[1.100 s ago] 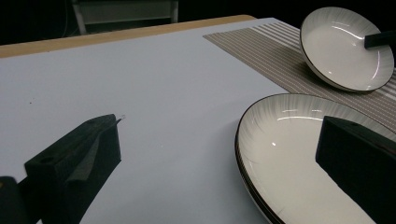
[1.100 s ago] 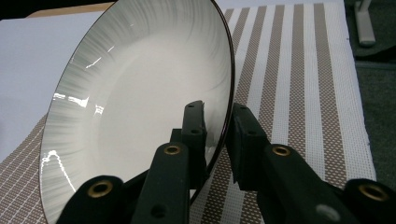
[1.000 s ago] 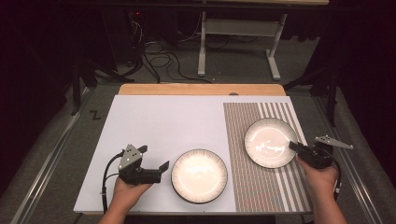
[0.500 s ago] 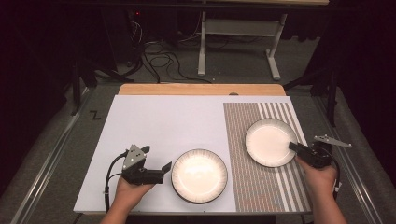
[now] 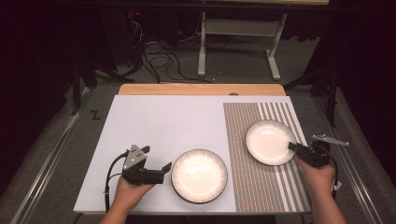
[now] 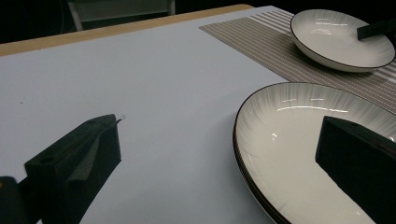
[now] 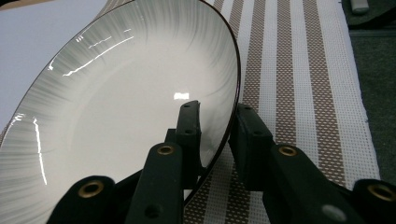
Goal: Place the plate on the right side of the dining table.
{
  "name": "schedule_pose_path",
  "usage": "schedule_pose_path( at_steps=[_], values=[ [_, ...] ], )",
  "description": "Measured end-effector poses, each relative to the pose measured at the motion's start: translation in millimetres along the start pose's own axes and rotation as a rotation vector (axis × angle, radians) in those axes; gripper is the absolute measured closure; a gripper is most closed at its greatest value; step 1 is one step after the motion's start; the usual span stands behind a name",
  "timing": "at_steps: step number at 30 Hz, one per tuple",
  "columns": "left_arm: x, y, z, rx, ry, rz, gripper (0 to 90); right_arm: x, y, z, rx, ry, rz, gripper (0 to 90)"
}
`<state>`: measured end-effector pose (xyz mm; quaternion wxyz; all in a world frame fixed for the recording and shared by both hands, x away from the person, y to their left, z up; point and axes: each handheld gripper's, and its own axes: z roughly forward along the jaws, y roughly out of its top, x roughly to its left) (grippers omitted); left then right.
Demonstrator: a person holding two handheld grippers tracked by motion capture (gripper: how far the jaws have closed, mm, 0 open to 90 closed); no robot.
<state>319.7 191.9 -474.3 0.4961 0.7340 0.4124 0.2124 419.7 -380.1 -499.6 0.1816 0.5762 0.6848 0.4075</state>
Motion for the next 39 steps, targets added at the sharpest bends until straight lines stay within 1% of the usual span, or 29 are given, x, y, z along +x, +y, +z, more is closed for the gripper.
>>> schedule_pose_path(
  at_steps=[2, 3, 4, 6, 9, 13, 15, 17, 20, 24, 28, 32, 34, 37, 39],
  values=[
    [0.5, -0.1, -0.2, 0.001, 0.001, -0.001, 0.9, -0.2, -0.2, 0.5, 0.003, -0.013, -0.002, 75.5],
    [0.6, -0.2, -0.3, 0.001, 0.001, -0.002, 0.9, 1.1, -0.4, 0.5, 0.010, -0.040, -0.021, 76.4],
    [0.7, -0.3, -0.4, 0.000, 0.002, -0.003, 0.9, 1.7, -0.7, 1.5, 0.025, -0.050, -0.027, 76.4],
    [0.8, -0.4, -0.7, -0.004, 0.003, -0.008, 0.9, 1.2, -1.1, 3.1, 0.023, -0.037, -0.025, 76.6],
    [1.9, -0.7, -1.3, -0.001, 0.005, -0.008, 0.9, 4.2, -0.6, 3.9, 0.027, -0.049, -0.036, 77.3],
    [2.6, -1.3, -1.4, -0.002, 0.005, -0.014, 0.9, 4.0, -0.9, 3.9, 0.025, -0.048, -0.032, 77.0],
    [2.7, -1.5, -1.6, -0.002, 0.004, -0.015, 0.9, 4.1, -1.1, 4.0, 0.025, -0.050, -0.038, 76.0],
    [2.7, -1.6, -1.7, -0.002, 0.005, -0.015, 0.9, 4.1, -1.4, 4.1, 0.020, -0.052, -0.049, 70.5],
    [3.4, -2.0, -2.2, -0.001, 0.008, -0.019, 0.9, 4.2, -0.3, 0.9, -0.003, -0.049, -0.037, 64.0],
    [4.4, -2.4, -2.5, -0.001, 0.011, -0.024, 0.9, 6.9, 1.6, -4.3, -0.041, -0.050, -0.068, 54.0],
    [4.5, -2.0, -3.0, -0.002, 0.012, -0.024, 0.9, 13.4, 2.6, -10.8, -0.067, -0.045, -0.098, 44.6],
    [4.2, -1.7, -3.2, -0.005, 0.010, -0.024, 0.9, 23.2, 3.7, -18.4, -0.100, -0.027, -0.155, 36.5],
    [3.8, -1.6, -3.3, -0.004, 0.008, -0.022, 0.9, 29.3, 4.4, -21.6, -0.113, -0.015, -0.186, 34.2],
    [2.8, -1.4, -3.4, -0.006, 0.003, -0.020, 0.9, 42.7, 5.8, -27.3, -0.136, 0.001, -0.241, 30.4],
    [2.1, -1.0, -3.8, -0.008, -0.001, -0.016, 0.9, 50.6, 6.4, -30.1, -0.150, 0.014, -0.259, 26.4]
  ],
)
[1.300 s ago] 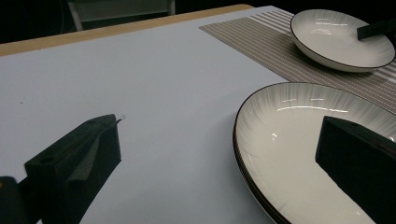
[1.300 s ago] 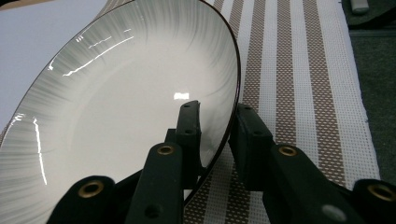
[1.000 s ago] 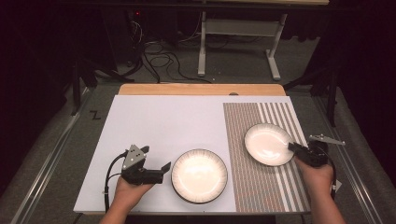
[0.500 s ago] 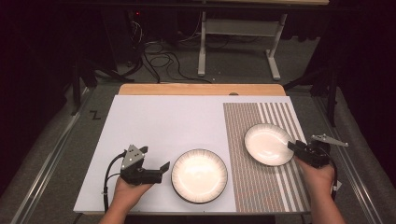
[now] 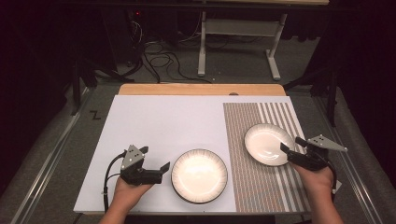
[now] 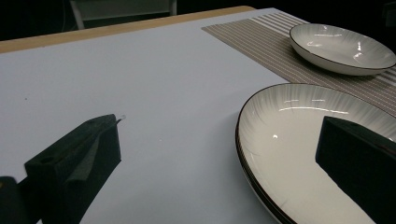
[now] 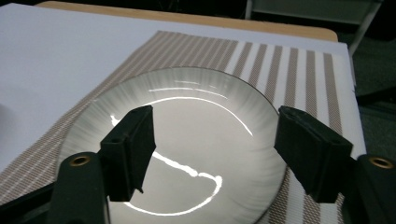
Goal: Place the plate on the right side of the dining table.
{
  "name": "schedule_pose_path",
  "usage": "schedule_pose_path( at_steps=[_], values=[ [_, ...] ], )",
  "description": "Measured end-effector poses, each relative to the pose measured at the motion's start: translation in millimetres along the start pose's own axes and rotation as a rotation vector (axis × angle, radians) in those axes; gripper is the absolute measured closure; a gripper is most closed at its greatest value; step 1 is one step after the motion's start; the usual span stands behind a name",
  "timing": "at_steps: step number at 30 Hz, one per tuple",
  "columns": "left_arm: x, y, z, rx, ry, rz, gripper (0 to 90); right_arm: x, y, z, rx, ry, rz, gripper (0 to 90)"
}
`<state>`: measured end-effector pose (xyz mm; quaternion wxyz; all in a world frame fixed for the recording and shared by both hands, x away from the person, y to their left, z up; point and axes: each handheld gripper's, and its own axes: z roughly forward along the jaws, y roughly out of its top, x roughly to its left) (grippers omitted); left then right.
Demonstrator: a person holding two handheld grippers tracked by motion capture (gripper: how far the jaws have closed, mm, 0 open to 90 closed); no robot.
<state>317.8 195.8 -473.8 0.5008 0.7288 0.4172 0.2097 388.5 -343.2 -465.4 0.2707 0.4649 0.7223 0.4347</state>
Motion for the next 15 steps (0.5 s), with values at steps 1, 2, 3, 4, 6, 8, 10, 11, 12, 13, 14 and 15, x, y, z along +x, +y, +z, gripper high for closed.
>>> schedule_pose_path(
  at_steps=[1, 2, 3, 4, 6, 8, 10, 11, 12, 13, 14, 15],
  values=[
    [-0.2, 0.2, -0.2, -0.001, -0.002, 0.002, 0.9, 5.3, 2.0, -1.4, -0.010, 0.005, -0.006, 24.2],
    [-0.4, 0.4, -0.4, -0.001, -0.004, 0.003, 0.9, 9.3, 3.5, -2.2, -0.014, 0.017, -0.015, 22.1],
    [-0.5, 0.6, -0.7, -0.003, -0.005, 0.004, 0.9, 12.5, 4.7, -2.7, -0.019, 0.025, -0.017, 20.0],
    [-0.8, 0.8, -0.9, -0.008, -0.006, 0.001, 0.9, 16.8, 6.1, -3.3, -0.025, 0.037, -0.023, 18.0],
    [-0.7, 1.2, -1.8, -0.007, -0.010, 0.004, 0.9, 27.6, 9.5, -4.2, -0.037, 0.059, -0.033, 15.1],
    [-0.8, 1.7, -2.4, -0.010, -0.013, 0.006, 0.9, 36.8, 12.1, -4.8, -0.042, 0.072, -0.045, 13.2],
    [-1.2, 2.0, -2.6, -0.011, -0.015, 0.007, 0.9, 47.8, 15.3, -5.4, -0.052, 0.100, -0.056, 9.3],
    [-1.5, 2.2, -2.8, -0.013, -0.019, 0.007, 0.9, 55.6, 17.2, -6.1, -0.053, 0.119, -0.060, 6.3],
    [-2.0, 2.4, -2.8, -0.013, -0.020, 0.010, 0.9, 62.1, 18.8, -6.2, -0.056, 0.132, -0.070, 4.1],
    [-2.5, 2.7, -2.9, -0.014, -0.022, 0.011, 0.9, 68.9, 20.0, -6.5, -0.059, 0.144, -0.083, 3.4],
    [-2.9, 2.9, -3.0, -0.015, -0.023, 0.013, 0.9, 76.0, 21.0, -6.7, -0.060, 0.157, -0.088, 2.4],
    [-3.6, 3.2, -3.3, -0.018, -0.026, 0.014, 0.9, 81.4, 21.6, -6.7, -0.063, 0.169, -0.091, 1.1]
  ],
)
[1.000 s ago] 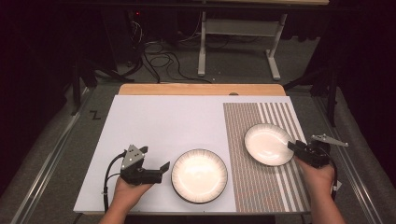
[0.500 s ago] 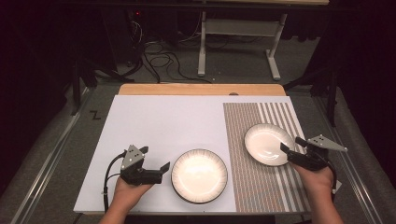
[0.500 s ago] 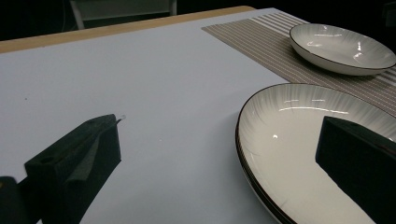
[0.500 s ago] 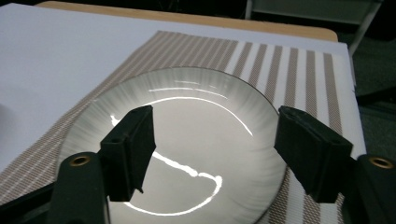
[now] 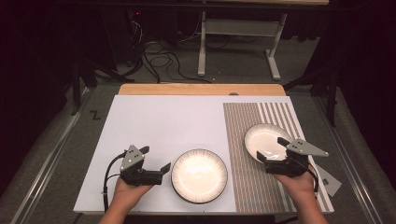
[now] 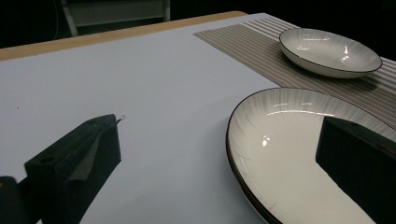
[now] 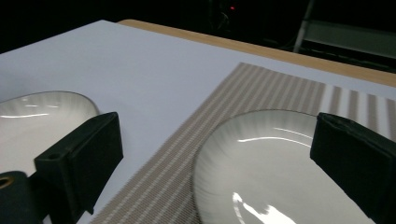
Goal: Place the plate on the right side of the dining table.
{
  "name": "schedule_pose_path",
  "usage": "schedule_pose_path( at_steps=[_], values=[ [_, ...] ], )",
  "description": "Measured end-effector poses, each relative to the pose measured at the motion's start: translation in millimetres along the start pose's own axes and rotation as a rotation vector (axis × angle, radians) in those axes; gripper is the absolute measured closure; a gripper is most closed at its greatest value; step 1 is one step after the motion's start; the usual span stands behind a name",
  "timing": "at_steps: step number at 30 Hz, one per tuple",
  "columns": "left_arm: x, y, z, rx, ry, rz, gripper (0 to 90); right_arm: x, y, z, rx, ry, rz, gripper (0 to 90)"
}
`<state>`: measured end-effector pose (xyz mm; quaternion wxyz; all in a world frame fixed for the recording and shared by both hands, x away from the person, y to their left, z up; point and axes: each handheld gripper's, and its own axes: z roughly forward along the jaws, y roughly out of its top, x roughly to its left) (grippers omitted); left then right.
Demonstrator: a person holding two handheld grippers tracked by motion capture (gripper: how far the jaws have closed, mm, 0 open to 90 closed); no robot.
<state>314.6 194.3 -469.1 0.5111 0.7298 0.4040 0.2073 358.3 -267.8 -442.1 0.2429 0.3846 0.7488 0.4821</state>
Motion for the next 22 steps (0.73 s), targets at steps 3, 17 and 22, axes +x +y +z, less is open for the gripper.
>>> schedule_pose_path(
  at_steps=[3, 17, 22],
  values=[
    [-0.9, 0.4, -0.6, -0.002, -0.003, 0.006, 0.8, 19.8, 3.5, 3.8, -0.001, 0.035, -0.025, 0.3],
    [-0.4, 0.3, -0.8, -0.007, -0.007, 0.000, 0.8, 45.2, 0.1, 9.4, -0.006, 0.107, -0.043, 0.3],
    [-2.1, 0.3, 0.4, 0.000, -0.006, 0.008, 0.8, 43.1, -0.6, 7.9, -0.005, 0.110, -0.048, 0.3]
  ],
)
